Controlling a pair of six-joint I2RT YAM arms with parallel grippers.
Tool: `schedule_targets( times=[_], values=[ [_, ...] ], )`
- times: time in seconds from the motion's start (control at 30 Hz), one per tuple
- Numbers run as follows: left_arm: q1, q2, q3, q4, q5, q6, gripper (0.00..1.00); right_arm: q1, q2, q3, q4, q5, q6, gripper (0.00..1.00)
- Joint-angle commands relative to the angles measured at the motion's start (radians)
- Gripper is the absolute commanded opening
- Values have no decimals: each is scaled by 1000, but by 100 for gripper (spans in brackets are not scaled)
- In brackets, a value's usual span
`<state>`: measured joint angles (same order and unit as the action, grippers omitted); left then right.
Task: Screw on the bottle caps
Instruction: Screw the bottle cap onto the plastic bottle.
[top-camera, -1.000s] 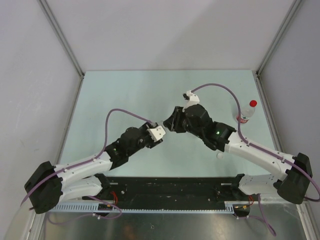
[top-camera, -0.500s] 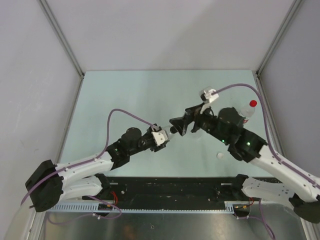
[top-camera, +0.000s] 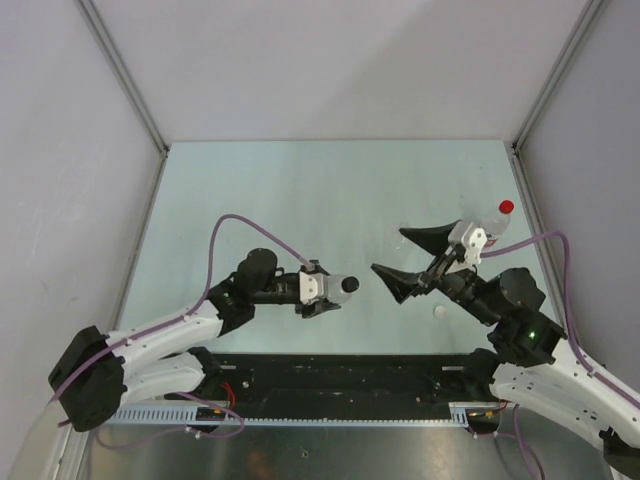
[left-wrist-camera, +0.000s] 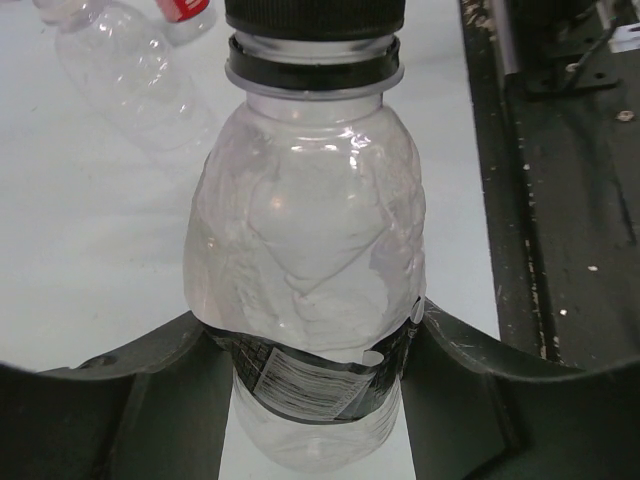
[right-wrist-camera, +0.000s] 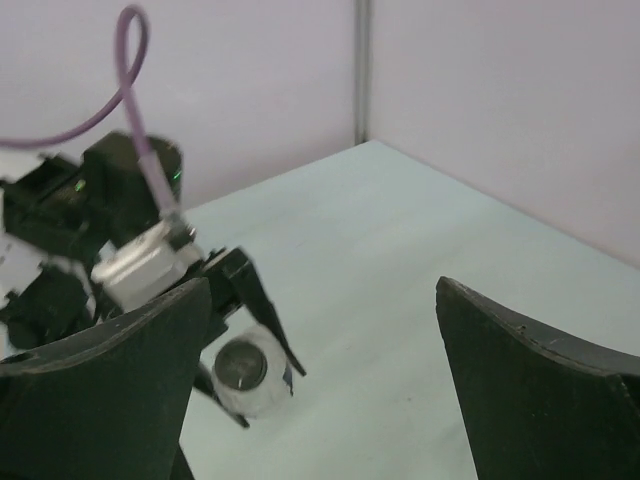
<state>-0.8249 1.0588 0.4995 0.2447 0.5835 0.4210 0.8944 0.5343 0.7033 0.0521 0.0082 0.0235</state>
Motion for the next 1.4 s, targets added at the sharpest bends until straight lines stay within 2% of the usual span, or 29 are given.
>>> schedule_targets(
  times=[0.0, 0.13, 0.3, 0.47, 0.7, 0.97, 1.37],
  values=[
    [68, -44, 36, -18, 253, 49, 21, 0, 12, 6, -89, -289, -146, 99],
    [101, -51, 28, -64, 375, 85, 23, 4, 43, 8, -181, -504, -219, 96],
    [103, -34, 35, -108, 419, 126, 24, 5, 90, 8, -148, -515, -241, 88],
    [103, -28, 44, -133, 428, 132, 24, 18, 150, 9, -124, -617, -292, 80],
    [103, -37, 43, -136, 421, 133, 24, 96, 209, 30, -156, -559, -361, 70],
    [103, -32, 43, -136, 424, 134, 24, 124, 259, 45, -124, -553, -369, 58],
    [103, -26, 41, -137, 430, 140, 25, 128, 237, 47, -87, -539, -359, 57]
  ],
)
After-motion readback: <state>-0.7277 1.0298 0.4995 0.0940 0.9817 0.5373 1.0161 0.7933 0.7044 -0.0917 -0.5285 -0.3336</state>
